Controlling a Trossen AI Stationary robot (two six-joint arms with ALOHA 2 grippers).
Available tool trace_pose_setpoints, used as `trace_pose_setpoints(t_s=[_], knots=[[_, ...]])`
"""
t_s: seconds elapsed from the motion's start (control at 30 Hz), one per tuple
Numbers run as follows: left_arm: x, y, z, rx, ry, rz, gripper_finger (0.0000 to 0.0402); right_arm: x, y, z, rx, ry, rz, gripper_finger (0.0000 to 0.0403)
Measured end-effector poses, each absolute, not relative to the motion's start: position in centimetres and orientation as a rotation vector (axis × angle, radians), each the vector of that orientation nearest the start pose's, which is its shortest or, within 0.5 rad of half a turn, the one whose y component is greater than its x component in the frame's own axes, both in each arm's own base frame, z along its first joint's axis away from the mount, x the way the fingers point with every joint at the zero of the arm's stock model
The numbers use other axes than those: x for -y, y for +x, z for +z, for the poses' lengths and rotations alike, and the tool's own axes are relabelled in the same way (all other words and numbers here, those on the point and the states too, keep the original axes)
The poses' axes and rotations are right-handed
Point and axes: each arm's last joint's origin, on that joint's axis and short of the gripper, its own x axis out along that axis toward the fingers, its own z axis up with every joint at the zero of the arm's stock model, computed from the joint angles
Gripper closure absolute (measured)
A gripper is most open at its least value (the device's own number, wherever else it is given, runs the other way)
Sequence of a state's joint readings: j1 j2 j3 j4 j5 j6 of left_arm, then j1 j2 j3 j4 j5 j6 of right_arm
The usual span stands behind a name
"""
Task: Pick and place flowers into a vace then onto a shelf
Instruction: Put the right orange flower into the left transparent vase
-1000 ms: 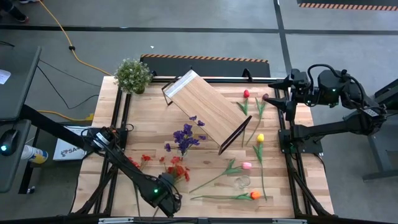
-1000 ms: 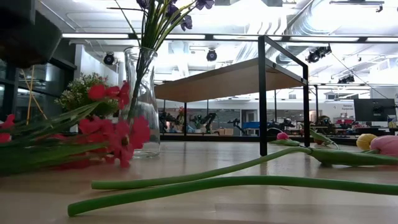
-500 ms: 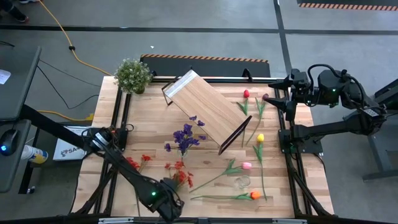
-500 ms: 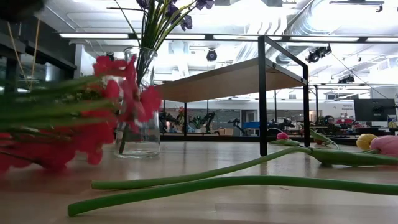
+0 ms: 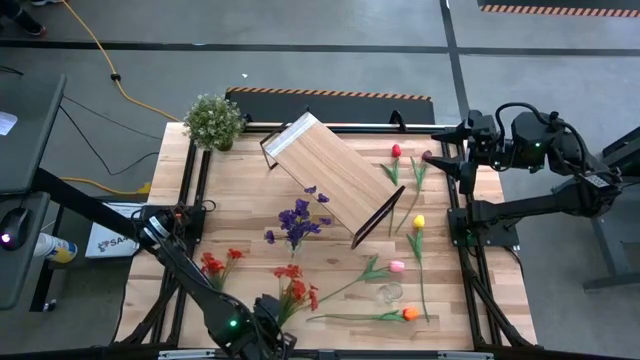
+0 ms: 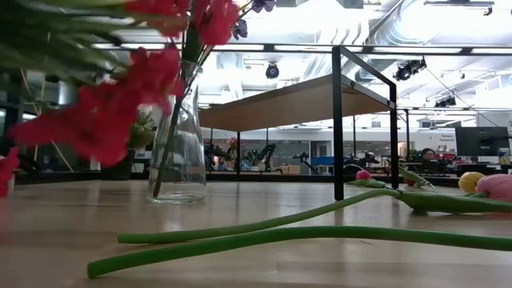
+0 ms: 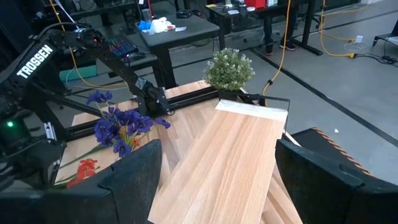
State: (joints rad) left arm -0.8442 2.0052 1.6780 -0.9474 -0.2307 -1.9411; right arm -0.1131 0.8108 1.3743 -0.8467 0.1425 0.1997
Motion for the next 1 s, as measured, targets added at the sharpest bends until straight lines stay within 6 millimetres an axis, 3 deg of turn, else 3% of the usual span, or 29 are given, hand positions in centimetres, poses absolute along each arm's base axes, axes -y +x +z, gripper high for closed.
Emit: trace_pose_setpoints(t_s=[1.0], knots=[[30.5, 29.1, 27.1, -0.791, -0.858, 0.487, 0.0362, 1.6, 10.5, 44.9, -0.259, 0.198, -0.282, 0.01]])
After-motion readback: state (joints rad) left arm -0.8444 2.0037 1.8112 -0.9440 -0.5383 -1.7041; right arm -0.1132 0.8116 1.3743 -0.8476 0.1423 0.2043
